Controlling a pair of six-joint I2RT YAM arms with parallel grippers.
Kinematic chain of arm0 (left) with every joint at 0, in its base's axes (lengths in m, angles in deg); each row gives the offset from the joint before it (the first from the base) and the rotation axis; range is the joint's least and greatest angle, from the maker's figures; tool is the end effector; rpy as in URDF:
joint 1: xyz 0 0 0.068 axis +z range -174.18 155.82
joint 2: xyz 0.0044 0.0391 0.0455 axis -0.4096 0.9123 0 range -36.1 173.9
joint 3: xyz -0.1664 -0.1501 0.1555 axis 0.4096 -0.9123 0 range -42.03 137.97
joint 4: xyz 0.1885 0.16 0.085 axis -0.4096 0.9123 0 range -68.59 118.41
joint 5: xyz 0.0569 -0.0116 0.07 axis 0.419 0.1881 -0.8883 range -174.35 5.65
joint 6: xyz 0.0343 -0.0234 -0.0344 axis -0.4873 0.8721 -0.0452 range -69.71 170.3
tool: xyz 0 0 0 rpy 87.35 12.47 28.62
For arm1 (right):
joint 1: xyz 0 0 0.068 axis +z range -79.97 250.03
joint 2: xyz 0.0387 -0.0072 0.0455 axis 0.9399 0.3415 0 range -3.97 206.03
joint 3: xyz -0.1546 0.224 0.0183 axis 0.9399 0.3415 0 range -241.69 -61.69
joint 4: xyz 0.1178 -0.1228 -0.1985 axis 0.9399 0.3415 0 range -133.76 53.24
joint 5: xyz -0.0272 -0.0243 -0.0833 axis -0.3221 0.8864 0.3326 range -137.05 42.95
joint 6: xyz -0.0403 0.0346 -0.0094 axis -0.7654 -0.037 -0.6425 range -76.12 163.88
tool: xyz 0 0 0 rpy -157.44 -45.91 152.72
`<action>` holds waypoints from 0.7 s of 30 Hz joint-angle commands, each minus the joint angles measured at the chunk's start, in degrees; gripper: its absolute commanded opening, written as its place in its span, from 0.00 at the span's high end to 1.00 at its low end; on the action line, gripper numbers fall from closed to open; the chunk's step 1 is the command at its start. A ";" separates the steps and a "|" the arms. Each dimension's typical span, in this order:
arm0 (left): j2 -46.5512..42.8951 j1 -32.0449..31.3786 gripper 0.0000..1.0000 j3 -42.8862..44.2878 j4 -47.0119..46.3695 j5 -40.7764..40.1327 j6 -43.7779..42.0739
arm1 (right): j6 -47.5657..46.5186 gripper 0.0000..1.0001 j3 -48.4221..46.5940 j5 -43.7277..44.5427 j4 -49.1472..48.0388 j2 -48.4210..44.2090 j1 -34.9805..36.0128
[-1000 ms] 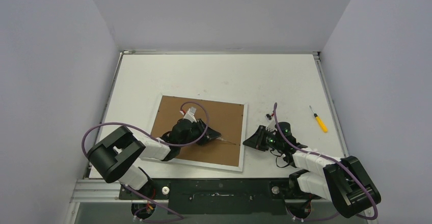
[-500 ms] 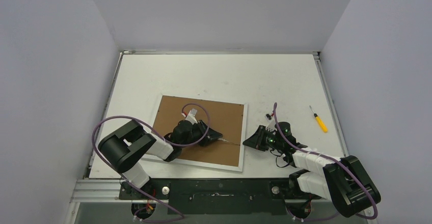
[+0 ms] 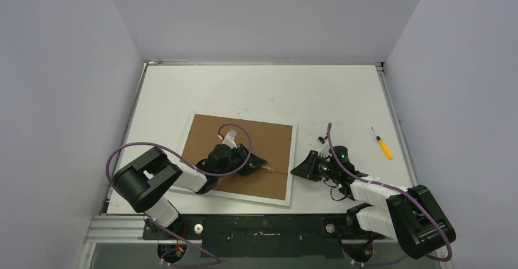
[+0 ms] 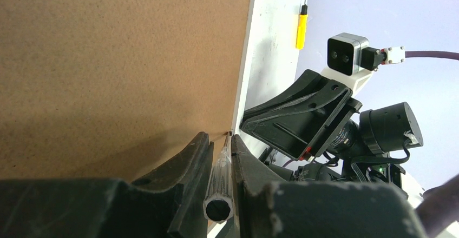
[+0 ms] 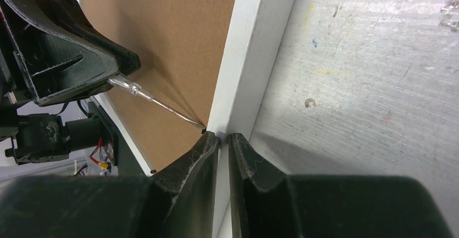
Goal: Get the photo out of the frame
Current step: Release the photo frame item from the photo frame.
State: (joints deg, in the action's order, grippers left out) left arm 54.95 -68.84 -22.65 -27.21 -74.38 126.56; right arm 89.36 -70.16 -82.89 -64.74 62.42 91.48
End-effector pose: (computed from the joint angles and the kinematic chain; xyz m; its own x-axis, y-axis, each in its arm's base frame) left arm 0.1800 -0.1866 0.1210 -0.8487 -0.5064 -0.1525 -0.0793 0.4069 -0.9100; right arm 0.1576 0.0843 0.1178 -0.9141 0.2619 -0.3096 -0.1144 0.5659 0.8165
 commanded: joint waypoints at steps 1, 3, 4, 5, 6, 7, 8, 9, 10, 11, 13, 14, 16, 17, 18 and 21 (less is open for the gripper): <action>0.80 -0.66 1.00 1.19 0.03 -1.00 -1.09 | -1.42 0.86 -1.23 -1.12 -1.52 0.83 0.74; 1.32 -0.69 1.00 1.27 -0.44 -0.84 -0.89 | -1.44 0.86 -1.12 -1.15 -1.53 0.69 0.75; 1.52 -0.76 1.00 1.32 -0.78 -0.86 -0.74 | -1.37 0.86 -1.12 -1.11 -1.53 0.59 0.72; 1.78 -0.82 1.00 1.36 -1.06 -0.76 -0.63 | -1.33 0.86 -1.07 -1.16 -1.53 0.49 0.70; 2.10 -0.92 1.00 1.44 -1.41 -0.63 -0.52 | -1.35 0.86 -1.03 -1.13 -1.53 0.49 0.73; 2.39 -1.02 1.00 1.53 -1.61 -0.55 -0.44 | -1.35 0.86 -1.03 -1.15 -1.53 0.48 0.74; 2.61 -1.10 1.00 1.54 -1.85 -0.43 -0.36 | -1.32 0.86 -1.02 -1.13 -1.52 0.50 0.75; 2.79 -1.12 1.00 1.54 -1.97 -0.35 -0.34 | -1.33 0.86 -1.08 -1.16 -1.53 0.50 0.70; 2.93 -1.19 1.00 1.50 -2.02 -0.36 -0.26 | -1.35 0.86 -1.05 -1.13 -1.57 0.49 0.71; 2.96 -1.20 1.00 1.50 -2.14 -0.32 -0.25 | -1.35 0.86 -1.03 -1.13 -1.68 0.54 0.80; 3.23 -1.21 1.00 1.75 -2.16 0.16 -0.31 | -1.27 0.86 -1.03 -1.10 -1.93 0.77 0.81; 3.40 -1.21 1.00 1.94 -2.18 0.52 -0.29 | -1.17 0.86 -1.07 -1.20 -2.08 0.95 0.80; 3.94 -1.42 1.00 2.42 -2.39 1.19 -0.25 | -0.88 0.86 -1.02 -1.35 -2.58 1.38 0.87; 4.27 -1.54 1.00 2.68 -2.52 1.48 -0.18 | -0.77 0.86 -1.02 -1.52 -3.02 1.57 0.89; 4.43 -1.73 1.00 2.95 -2.41 1.80 -0.05 | -0.49 0.86 -1.07 -1.52 -3.32 1.77 1.05; 4.79 -2.37 1.00 3.41 -2.25 1.72 0.28 | -0.09 0.86 -1.02 -1.55 -3.95 2.12 1.65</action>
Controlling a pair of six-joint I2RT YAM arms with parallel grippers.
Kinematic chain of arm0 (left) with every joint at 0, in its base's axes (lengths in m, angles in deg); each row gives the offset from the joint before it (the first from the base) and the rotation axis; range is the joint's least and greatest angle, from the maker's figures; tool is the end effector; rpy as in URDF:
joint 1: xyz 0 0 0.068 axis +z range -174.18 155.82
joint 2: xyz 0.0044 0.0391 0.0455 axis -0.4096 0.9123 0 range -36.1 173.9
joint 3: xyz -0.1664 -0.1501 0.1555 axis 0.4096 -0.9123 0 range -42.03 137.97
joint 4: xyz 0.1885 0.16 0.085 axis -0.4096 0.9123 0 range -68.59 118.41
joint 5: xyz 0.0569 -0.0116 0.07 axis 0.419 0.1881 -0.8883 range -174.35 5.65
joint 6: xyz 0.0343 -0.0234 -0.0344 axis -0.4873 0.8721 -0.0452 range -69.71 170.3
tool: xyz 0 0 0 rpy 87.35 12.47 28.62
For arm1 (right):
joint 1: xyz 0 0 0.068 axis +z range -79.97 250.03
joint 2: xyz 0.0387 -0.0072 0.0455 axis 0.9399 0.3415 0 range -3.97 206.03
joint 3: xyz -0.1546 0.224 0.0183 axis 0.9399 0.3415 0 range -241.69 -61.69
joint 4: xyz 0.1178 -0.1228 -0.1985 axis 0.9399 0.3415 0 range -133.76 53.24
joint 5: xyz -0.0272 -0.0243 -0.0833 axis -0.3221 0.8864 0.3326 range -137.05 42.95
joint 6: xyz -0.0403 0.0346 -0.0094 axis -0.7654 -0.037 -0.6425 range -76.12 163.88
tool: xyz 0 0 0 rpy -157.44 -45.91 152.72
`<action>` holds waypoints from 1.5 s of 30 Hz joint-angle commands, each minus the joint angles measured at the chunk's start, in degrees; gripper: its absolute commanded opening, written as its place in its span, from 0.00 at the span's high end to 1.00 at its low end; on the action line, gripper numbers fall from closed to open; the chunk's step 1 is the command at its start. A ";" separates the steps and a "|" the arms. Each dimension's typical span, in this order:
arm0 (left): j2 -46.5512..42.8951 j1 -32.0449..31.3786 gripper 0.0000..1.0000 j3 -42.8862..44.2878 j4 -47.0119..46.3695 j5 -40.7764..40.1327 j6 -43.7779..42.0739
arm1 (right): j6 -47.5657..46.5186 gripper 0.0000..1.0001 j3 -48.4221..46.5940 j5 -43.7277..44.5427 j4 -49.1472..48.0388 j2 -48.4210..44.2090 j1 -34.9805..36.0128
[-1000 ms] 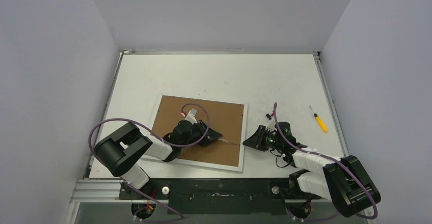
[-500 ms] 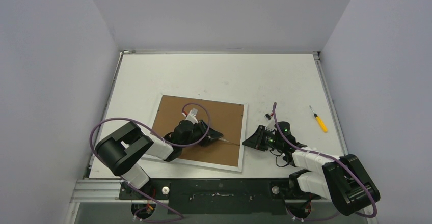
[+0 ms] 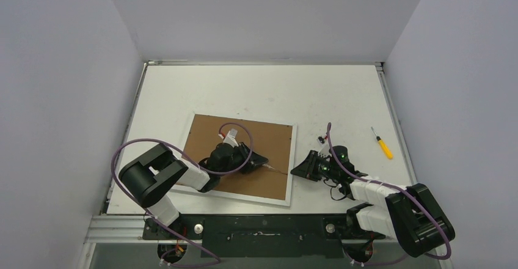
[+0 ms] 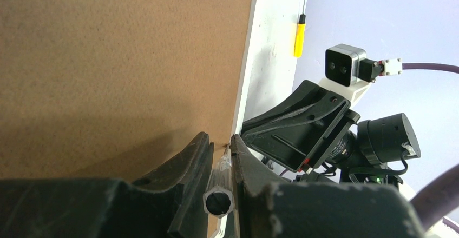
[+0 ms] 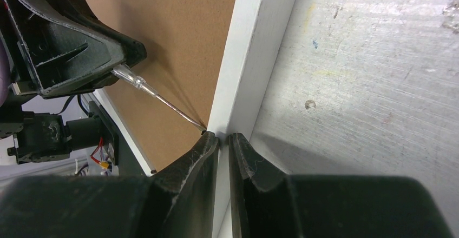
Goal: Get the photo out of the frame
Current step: Release the photo frame item from the photo frame.
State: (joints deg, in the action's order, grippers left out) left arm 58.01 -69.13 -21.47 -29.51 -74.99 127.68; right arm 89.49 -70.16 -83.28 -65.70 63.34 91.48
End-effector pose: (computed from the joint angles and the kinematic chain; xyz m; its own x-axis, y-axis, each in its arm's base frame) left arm 0.1845 -0.1925 0.1168 -0.8434 -0.5186 -0.1404 -0.0903 0.3945 -0.9145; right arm 0.1584 0.0849 0.1167 -0.9160 0.2594 -0.3059 -0.1147 0.5613 0.8196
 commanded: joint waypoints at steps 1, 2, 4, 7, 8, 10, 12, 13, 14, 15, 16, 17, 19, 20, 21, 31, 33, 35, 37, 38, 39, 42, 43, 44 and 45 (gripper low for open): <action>1.80 -2.29 1.00 2.35 0.11 2.30 -0.73 | -0.13 0.86 -0.96 -1.10 -3.07 1.20 1.79; 1.94 -2.44 1.00 2.38 0.11 2.32 -0.67 | 0.02 0.86 -0.94 -1.07 -3.18 1.32 1.96; 2.05 -2.71 1.00 2.51 -0.05 2.32 -0.39 | 0.38 0.86 -0.70 -1.05 -3.64 1.44 2.36; 2.21 -3.16 1.00 2.71 -0.21 2.24 -0.06 | 1.17 0.86 -0.25 -1.04 -4.62 1.55 2.86; 2.22 -3.40 1.00 2.73 -0.31 2.12 0.06 | 1.42 0.86 -0.09 -0.82 -4.91 1.64 3.14; 2.22 -3.87 1.00 2.77 -0.54 1.81 0.32 | 1.77 0.86 0.12 -0.57 -5.55 1.83 3.53; 1.92 -4.42 1.00 2.61 -0.71 1.13 0.55 | 2.21 0.86 0.32 -0.27 -6.07 2.03 3.99; 1.64 -4.71 1.00 2.50 -0.74 0.57 0.67 | 2.43 0.87 0.44 -0.13 -6.43 2.04 4.18; 1.28 -5.04 1.00 2.33 -0.68 -0.10 0.78 | 2.73 0.87 0.64 -0.02 -6.77 1.99 4.41; 0.92 -5.44 1.00 2.11 -0.57 -1.00 0.83 | 2.93 0.88 0.72 0.14 -7.01 1.91 4.52; 0.53 -5.95 1.00 1.98 -0.52 -1.89 0.89 | 3.19 0.88 0.90 0.37 -7.22 1.80 4.70; 0.26 -6.45 1.00 1.84 -0.57 -2.76 1.04 | 3.32 0.88 0.95 0.62 -7.23 1.71 4.83; -0.56 -7.42 1.00 1.61 -0.52 -4.57 1.05 | 3.45 0.89 1.00 0.99 -7.23 1.45 5.22; -0.97 -7.96 1.00 1.59 -0.20 -5.28 1.05 | 3.45 0.89 1.01 1.16 -7.20 1.36 5.25; -1.37 -8.37 1.00 1.45 -0.01 -6.10 0.95 | 3.59 0.89 1.07 1.30 -7.16 1.23 5.40; -5.67 -14.45 1.00 0.57 3.02 -16.99 0.64 | 5.04 0.90 1.24 3.40 -7.20 -0.22 6.51; -5.79 -15.53 1.00 0.94 3.41 -18.16 0.54 | 5.24 0.90 1.24 3.71 -7.29 -0.41 6.72; -5.53 -16.06 1.00 1.59 3.94 -18.52 0.42 | 5.36 0.90 1.24 3.87 -7.38 -0.38 6.89; -5.19 -16.47 1.00 1.96 3.49 -18.28 0.33 | 5.33 0.90 1.26 3.95 -7.48 -0.21 7.08; -5.09 -16.59 1.00 2.21 3.38 -18.17 0.35 | 5.37 0.90 1.26 3.90 -7.57 -0.10 7.19; -5.06 -16.88 1.00 2.54 3.41 -18.16 0.21 | 5.38 0.90 1.34 3.96 -7.72 -0.01 7.24; -5.68 -17.95 1.00 4.03 5.54 -18.57 -1.03 | 5.46 0.90 1.27 4.11 -7.87 0.24 7.48; -6.03 -18.35 1.00 4.69 6.69 -18.85 -1.60 | 5.46 0.90 1.33 4.22 -7.96 0.21 7.55; -6.27 -18.66 1.00 5.42 7.91 -19.12 -2.27 | 5.46 0.90 1.36 4.36 -7.97 0.26 7.62; -6.63 -19.03 1.00 6.03 9.29 -19.34 -3.01 | 5.46 0.90 1.40 4.41 -7.96 0.27 7.69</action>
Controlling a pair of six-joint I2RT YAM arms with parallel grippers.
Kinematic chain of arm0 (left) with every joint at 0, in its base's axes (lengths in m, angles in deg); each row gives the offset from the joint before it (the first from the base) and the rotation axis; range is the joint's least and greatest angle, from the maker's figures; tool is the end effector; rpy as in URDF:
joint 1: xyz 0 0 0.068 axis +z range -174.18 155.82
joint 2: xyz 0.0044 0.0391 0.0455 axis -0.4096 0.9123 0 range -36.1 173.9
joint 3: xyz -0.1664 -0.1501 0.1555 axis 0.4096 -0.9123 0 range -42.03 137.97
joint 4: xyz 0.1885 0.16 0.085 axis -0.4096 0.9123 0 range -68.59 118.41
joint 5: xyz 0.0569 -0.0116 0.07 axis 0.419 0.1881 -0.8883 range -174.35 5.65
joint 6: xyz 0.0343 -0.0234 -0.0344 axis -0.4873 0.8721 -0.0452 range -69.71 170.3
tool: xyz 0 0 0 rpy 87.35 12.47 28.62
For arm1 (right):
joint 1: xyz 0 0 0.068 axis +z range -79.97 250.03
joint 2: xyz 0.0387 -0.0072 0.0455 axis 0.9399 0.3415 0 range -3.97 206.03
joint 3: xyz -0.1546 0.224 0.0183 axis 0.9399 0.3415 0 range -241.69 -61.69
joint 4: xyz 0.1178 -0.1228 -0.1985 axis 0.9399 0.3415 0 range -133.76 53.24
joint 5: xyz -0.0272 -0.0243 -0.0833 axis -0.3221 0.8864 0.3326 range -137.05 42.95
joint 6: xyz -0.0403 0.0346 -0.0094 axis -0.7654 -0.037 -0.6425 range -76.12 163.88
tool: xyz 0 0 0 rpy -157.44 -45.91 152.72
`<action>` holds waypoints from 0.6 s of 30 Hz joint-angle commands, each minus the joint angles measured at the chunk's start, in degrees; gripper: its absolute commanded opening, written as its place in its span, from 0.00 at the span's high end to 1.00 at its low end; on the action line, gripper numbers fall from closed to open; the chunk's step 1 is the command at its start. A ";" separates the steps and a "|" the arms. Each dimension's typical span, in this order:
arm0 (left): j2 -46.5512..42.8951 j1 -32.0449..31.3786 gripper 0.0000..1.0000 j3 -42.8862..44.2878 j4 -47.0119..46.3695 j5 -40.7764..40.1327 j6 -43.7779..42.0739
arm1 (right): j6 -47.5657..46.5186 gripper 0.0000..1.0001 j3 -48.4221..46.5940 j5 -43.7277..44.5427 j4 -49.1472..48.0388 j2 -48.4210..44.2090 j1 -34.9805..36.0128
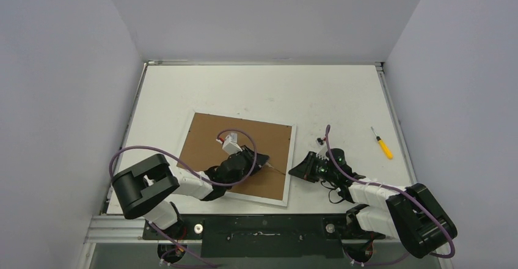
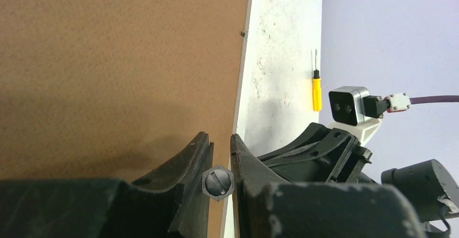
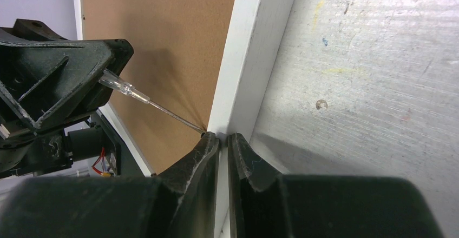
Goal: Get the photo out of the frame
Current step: Release the photo frame item from the photo frame.
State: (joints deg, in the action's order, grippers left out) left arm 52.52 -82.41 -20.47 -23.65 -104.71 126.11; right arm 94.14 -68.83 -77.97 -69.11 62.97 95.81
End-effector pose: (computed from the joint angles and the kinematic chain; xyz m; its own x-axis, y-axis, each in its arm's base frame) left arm 0.1495 -0.2179 0.1349 -0.6565 -0.6664 -0.3534 -0.0375 0.4968 -0.8671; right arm 0.1523 0.0939 0.1156 -0.9059 0.2950 -0.3037 -0.0908 0.5654 0.8198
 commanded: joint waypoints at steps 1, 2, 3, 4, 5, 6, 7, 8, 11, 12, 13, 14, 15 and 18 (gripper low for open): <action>-1.45 -6.01 1.00 5.59 4.20 10.16 -1.94 | 0.80 0.90 -0.03 -0.87 -4.61 0.62 3.43; -1.63 -6.34 1.00 6.19 4.95 9.94 -2.39 | 0.80 0.90 -0.04 -0.85 -4.58 0.57 3.47; -1.76 -6.61 1.00 6.66 5.50 9.84 -2.68 | 0.80 0.90 -0.03 -0.83 -4.54 0.59 3.52; -1.78 -6.90 1.00 7.14 5.92 9.82 -2.88 | 0.79 0.90 -0.01 -0.80 -4.57 0.61 3.57; -1.77 -7.12 1.00 7.56 6.09 9.80 -2.94 | 0.80 0.90 -0.05 -0.76 -4.55 0.65 3.57; -1.66 -7.54 1.00 7.87 6.19 9.81 -2.90 | 0.78 0.90 -0.15 -0.80 -4.55 0.65 3.67; -1.50 -7.77 1.00 8.31 6.14 9.81 -2.75 | 0.75 0.90 -0.11 -0.73 -4.56 0.72 3.65; -1.25 -8.15 1.00 8.69 6.00 9.93 -2.63 | 0.80 0.90 -0.09 -0.73 -4.56 0.74 3.64; -0.70 -9.21 1.00 10.00 6.13 9.99 -2.51 | 0.78 0.90 -0.26 -0.72 -4.57 0.91 3.73; -0.65 -9.74 1.00 10.64 6.39 9.85 -2.59 | 0.80 0.90 -0.30 -0.68 -4.57 0.94 3.75; -0.63 -10.30 1.00 11.30 6.84 9.70 -2.78 | 0.78 0.90 -0.31 -0.72 -4.58 0.92 3.75; -0.60 -10.89 1.00 12.06 7.50 9.46 -2.96 | 0.76 0.90 -0.36 -0.66 -4.57 0.92 3.75; -0.56 -11.44 1.00 12.87 8.35 9.26 -3.32 | 0.80 0.90 -0.35 -0.56 -4.55 0.94 3.71; -0.34 -13.18 1.00 15.06 10.55 8.32 -4.11 | 0.90 0.90 -0.51 -0.47 -4.48 0.83 3.81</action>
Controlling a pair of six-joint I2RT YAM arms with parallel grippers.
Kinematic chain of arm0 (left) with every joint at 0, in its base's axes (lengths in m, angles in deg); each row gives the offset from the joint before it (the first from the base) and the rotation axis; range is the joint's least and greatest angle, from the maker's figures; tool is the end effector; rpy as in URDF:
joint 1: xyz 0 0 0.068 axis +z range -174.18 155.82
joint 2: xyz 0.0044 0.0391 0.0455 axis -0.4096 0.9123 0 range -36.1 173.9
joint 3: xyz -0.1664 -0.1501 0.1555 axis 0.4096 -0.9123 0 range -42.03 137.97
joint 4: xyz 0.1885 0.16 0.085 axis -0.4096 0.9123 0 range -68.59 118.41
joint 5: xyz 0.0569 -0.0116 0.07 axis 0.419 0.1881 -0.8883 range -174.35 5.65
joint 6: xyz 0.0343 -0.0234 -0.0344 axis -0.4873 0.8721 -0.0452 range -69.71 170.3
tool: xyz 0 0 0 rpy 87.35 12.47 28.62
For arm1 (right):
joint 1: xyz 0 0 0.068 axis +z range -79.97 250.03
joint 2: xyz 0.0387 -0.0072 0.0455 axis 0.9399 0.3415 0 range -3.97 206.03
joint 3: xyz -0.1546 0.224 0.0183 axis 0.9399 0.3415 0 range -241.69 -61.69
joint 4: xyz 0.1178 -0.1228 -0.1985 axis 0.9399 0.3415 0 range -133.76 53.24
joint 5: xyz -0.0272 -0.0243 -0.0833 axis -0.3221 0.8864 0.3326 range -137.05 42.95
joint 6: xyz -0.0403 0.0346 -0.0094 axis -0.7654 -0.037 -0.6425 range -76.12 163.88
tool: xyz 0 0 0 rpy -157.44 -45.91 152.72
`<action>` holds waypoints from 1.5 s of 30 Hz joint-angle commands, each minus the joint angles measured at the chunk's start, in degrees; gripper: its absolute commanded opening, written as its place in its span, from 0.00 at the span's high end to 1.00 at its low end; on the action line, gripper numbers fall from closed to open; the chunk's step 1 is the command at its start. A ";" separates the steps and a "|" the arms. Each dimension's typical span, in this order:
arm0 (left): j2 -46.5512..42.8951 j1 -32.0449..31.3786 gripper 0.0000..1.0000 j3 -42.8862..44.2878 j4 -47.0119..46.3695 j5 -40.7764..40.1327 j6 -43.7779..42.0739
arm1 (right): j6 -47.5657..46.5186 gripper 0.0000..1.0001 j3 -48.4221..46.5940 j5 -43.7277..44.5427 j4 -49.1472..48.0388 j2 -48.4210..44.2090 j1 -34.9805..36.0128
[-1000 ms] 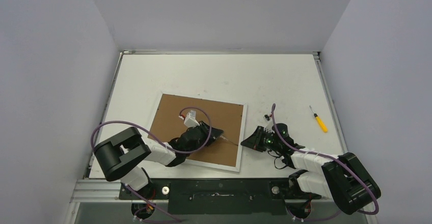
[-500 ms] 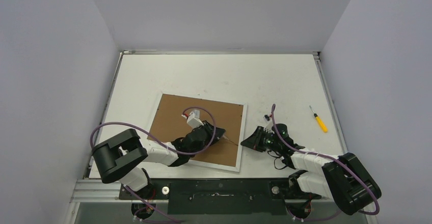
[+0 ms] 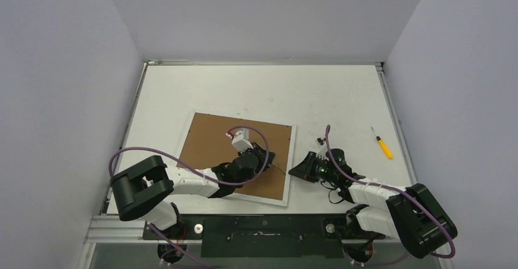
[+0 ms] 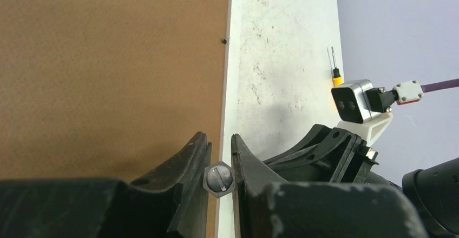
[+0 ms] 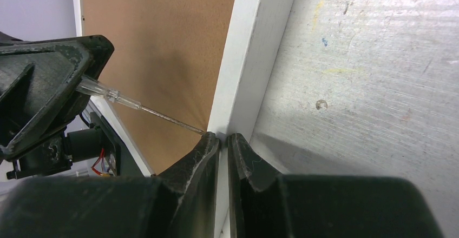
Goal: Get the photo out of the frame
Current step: Release the photo frame item from the photo frame.
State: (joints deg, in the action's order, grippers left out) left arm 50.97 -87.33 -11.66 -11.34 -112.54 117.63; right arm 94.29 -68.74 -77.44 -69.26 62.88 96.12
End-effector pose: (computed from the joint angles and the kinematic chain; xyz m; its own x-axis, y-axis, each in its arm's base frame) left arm 0.1448 -0.2489 0.1625 -0.6164 -0.5832 -0.5290 0.0587 0.6359 -0.7695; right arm 0.1518 0.0944 0.1156 -0.9041 0.2975 -0.3069 -0.0909 0.5677 0.8182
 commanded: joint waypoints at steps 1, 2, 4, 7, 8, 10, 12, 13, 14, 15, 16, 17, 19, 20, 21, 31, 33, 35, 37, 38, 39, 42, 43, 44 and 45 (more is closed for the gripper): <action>1.39 -8.78 1.00 6.99 -0.84 15.88 4.27 | 0.82 0.90 -0.73 -0.91 -4.35 0.91 3.57; 1.63 -9.35 1.00 7.76 0.04 15.74 4.18 | 0.89 0.90 -0.74 -0.96 -4.31 0.85 3.64; 2.25 -10.59 1.00 9.05 1.50 15.43 4.04 | 0.91 0.90 -0.89 -0.74 -4.17 0.83 3.64; 3.27 -12.05 1.00 11.52 5.10 14.71 3.38 | 1.08 0.90 -0.99 -0.31 -3.91 0.74 3.82; 3.38 -12.46 1.00 12.23 6.19 14.20 3.03 | 1.09 0.90 -1.06 -0.15 -3.88 0.74 3.87; 3.46 -12.89 1.00 13.25 7.51 13.63 2.45 | 1.09 0.90 -1.17 0.05 -3.75 0.63 3.83; 3.38 -13.43 1.00 14.50 9.51 12.80 1.94 | 1.09 0.90 -1.38 0.22 -3.54 0.35 3.94; 3.37 -14.04 1.00 15.76 11.41 11.97 1.51 | 1.05 0.90 -1.39 0.39 -3.32 0.26 3.91; 3.45 -14.73 1.00 17.33 14.04 10.71 0.96 | 1.01 0.90 -1.51 0.53 -3.10 0.11 3.93; 3.65 -15.59 1.00 19.31 17.18 9.38 0.48 | 0.96 0.90 -1.66 0.70 -2.75 -0.02 3.92; 3.82 -16.43 1.00 21.11 19.98 7.94 0.24 | 0.88 0.90 -1.72 0.93 -2.39 -0.05 3.92; 4.21 -17.15 1.00 22.98 22.73 7.06 0.29 | 0.77 0.90 -1.88 1.17 -2.13 -0.09 3.97; 5.28 -18.32 1.00 25.78 25.82 6.04 0.80 | 0.66 0.90 -2.25 1.30 -1.74 0.01 4.03; 5.90 -18.87 1.00 27.39 27.67 5.38 1.05 | 0.65 0.90 -2.38 1.34 -1.70 0.05 4.06; 6.71 -19.38 1.00 29.08 29.74 4.37 1.08 | 0.65 0.90 -2.50 1.31 -1.61 0.06 4.13; 12.96 -22.62 1.00 43.16 45.81 -0.45 -0.06 | 1.18 0.93 -2.93 2.62 -0.38 -1.20 4.99; 12.70 -22.63 1.00 43.03 46.20 -1.64 -0.05 | 1.10 0.93 -2.95 2.87 0.14 -1.85 4.97; 11.31 -22.08 1.00 41.83 46.32 -3.11 -0.36 | 0.48 0.93 -3.26 3.09 1.28 -2.69 4.96; 8.72 -20.25 1.00 39.42 45.07 -1.81 -1.51 | -0.50 0.93 -4.03 3.80 3.47 -3.73 5.03; 7.13 -18.86 1.00 37.71 44.28 -0.77 -1.87 | -1.13 0.92 -4.62 4.33 4.64 -4.27 4.93; 5.26 -17.44 1.00 35.97 43.54 0.27 -2.00 | -1.82 0.92 -5.23 4.63 5.95 -4.92 4.75; -2.27 -12.90 1.00 29.64 39.36 4.44 -4.94 | -4.12 0.91 -7.65 4.85 10.01 -6.28 3.55; -4.61 -11.43 1.00 27.68 38.02 6.08 -5.93 | -5.27 0.90 -8.74 4.68 11.41 -6.54 2.89; -7.12 -9.61 1.00 25.69 37.01 8.15 -6.51 | -6.38 0.89 -9.82 4.39 12.88 -6.62 2.01; -9.53 -7.40 1.00 23.48 35.85 10.74 -7.04 | -7.41 0.88 -10.97 3.82 14.01 -6.65 0.98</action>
State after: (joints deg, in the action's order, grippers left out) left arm 51.65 -99.59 15.99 39.93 -115.23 111.09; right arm 91.30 -73.42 -71.56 -57.65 58.20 99.11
